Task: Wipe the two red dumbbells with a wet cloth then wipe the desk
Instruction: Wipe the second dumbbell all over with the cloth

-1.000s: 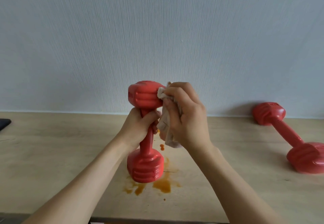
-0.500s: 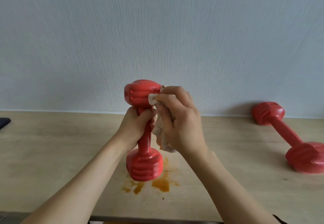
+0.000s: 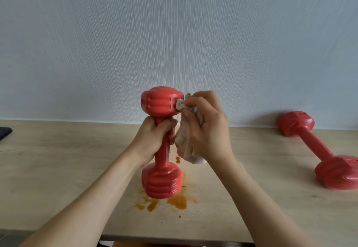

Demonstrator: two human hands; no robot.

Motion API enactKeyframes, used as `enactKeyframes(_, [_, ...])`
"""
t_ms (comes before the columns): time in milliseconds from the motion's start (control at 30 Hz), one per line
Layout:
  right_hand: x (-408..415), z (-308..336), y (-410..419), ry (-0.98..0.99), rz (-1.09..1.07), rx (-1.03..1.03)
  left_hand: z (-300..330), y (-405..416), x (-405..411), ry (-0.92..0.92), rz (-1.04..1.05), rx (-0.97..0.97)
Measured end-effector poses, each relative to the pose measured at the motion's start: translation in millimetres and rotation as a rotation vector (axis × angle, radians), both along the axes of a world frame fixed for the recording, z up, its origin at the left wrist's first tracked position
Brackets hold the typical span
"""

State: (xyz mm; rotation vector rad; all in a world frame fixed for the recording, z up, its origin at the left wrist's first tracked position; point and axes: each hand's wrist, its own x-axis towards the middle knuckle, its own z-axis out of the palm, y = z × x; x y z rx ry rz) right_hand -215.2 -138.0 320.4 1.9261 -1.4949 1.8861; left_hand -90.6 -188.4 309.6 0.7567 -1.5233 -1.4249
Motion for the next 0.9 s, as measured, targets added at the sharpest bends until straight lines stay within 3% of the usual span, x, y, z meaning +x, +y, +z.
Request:
enactKeyframes(200, [-19, -4, -8, -0.121, -0.048, 0.174, -1, 10, -1, -0.07, -0.134, -0.141])
enactKeyframes(433, [-43, 37, 19, -0.253, -0.077, 0.05, 1, 13, 0, -0.198, 0.083, -0.255])
enactKeyframes(567, [-20, 65, 25, -0.083, 0.025, -0.057, 1, 12, -1, -0.232, 0.105, -0.292])
enactKeyframes(733, [-7, 57, 12, 0.372, 0.177, 0.218, 0, 9, 3, -0.341, 0.144, -0.319])
enactKeyframes(900, [-11, 63, 15, 0.524, 0.213, 0.302, 0, 8, 1, -0.404, 0.142, -0.455])
